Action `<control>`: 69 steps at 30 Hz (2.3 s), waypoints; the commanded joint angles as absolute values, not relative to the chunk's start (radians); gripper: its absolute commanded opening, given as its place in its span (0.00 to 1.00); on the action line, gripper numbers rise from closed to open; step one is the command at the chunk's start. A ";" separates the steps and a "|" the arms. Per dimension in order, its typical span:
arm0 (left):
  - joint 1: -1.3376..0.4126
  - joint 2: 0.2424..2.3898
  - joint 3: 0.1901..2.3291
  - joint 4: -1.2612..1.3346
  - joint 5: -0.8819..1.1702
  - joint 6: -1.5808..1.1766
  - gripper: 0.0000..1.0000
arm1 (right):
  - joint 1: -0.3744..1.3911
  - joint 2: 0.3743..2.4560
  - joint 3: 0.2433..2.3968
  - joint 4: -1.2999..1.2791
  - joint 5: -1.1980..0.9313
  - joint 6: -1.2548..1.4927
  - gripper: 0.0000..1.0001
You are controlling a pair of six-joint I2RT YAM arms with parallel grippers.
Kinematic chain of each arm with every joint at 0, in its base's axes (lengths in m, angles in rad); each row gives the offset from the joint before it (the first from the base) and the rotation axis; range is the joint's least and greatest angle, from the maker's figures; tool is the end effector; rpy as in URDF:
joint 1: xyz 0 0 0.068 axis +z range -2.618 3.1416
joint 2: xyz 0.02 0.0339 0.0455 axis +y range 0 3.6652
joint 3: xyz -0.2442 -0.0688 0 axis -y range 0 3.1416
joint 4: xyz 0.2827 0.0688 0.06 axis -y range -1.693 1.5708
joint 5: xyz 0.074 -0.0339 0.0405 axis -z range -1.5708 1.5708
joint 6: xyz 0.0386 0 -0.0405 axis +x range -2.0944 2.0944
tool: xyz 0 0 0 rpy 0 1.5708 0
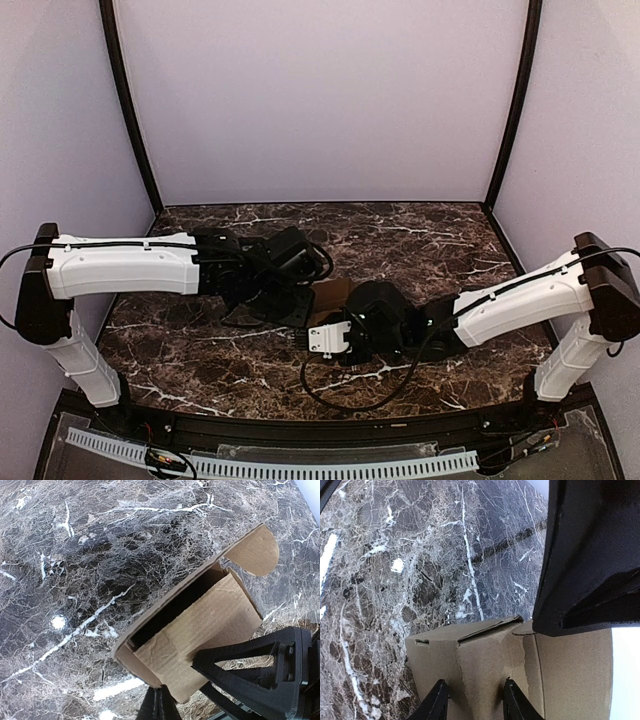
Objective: Fold the paper box
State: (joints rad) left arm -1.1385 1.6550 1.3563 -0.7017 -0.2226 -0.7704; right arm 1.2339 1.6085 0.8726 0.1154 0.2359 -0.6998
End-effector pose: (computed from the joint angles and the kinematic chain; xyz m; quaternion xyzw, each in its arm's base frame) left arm 0.1706 -0.3493 0.2370 0.1438 0.9433 -0.1665 0.2486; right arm 0.1307 0.3460 0.1474 -0.6963 0.5458 0.0189 0.4658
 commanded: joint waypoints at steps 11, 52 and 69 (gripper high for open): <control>-1.167 1.635 1.311 -0.797 -0.188 -0.783 0.01 | 1.206 1.576 0.848 0.296 0.307 -0.653 0.38; -1.179 1.695 1.366 -0.716 -0.214 -0.746 0.01 | 1.206 1.566 0.792 0.381 0.266 -0.656 0.38; -1.172 1.663 1.374 -0.719 -0.204 -0.727 0.01 | 1.206 1.578 0.793 0.380 0.265 -0.660 0.37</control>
